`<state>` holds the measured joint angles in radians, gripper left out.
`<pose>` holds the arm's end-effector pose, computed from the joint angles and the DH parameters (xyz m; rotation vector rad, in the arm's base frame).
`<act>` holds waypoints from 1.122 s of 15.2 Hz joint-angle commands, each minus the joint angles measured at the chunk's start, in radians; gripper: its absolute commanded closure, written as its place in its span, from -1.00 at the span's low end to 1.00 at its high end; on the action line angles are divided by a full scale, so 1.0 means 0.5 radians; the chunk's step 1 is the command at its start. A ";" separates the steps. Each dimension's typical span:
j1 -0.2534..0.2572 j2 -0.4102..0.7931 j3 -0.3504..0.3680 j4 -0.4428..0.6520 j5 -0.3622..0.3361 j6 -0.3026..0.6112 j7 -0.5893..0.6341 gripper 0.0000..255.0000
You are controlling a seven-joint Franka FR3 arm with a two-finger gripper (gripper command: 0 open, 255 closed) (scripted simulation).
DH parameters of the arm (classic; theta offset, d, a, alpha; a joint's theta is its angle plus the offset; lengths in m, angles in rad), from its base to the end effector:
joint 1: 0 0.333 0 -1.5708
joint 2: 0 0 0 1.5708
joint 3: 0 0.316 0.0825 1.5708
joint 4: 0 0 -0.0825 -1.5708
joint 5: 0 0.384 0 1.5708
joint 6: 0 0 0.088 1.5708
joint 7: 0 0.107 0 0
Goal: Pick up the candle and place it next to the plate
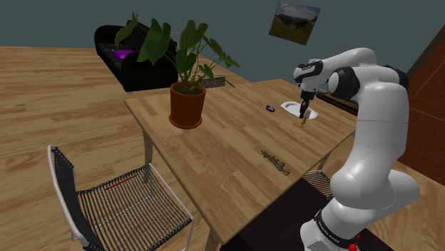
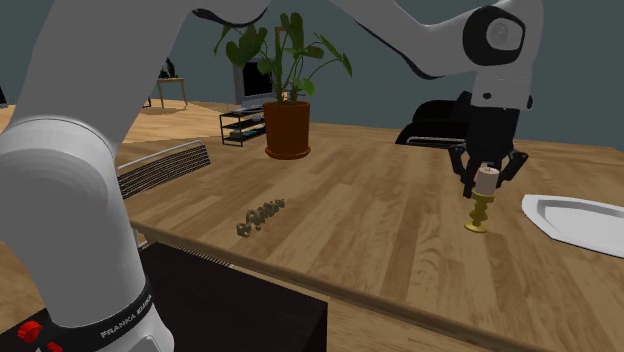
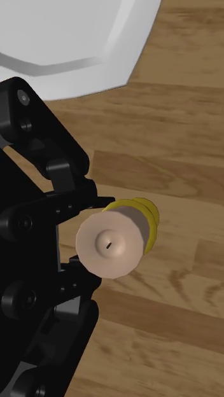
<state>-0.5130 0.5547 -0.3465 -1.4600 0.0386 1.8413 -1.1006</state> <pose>0.4793 -0.4914 0.3647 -3.0637 -0.4061 0.3107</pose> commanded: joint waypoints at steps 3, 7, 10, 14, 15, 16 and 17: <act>0.001 0.027 0.006 -0.045 0.008 0.071 0.005 1.00; 0.001 0.027 0.006 -0.045 0.008 0.071 0.005 1.00; 0.001 0.027 0.006 -0.045 0.008 0.071 0.005 1.00; 0.001 0.027 0.006 -0.045 0.008 0.071 0.005 -1.00; 0.001 0.027 0.006 -0.045 0.008 0.071 0.005 -1.00; 0.001 0.027 0.006 -0.045 0.008 0.071 0.005 -1.00; 0.001 0.019 0.005 0.011 0.005 0.008 0.007 -1.00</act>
<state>-0.5136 0.5674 -0.3441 -1.4676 0.0419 1.8615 -1.0990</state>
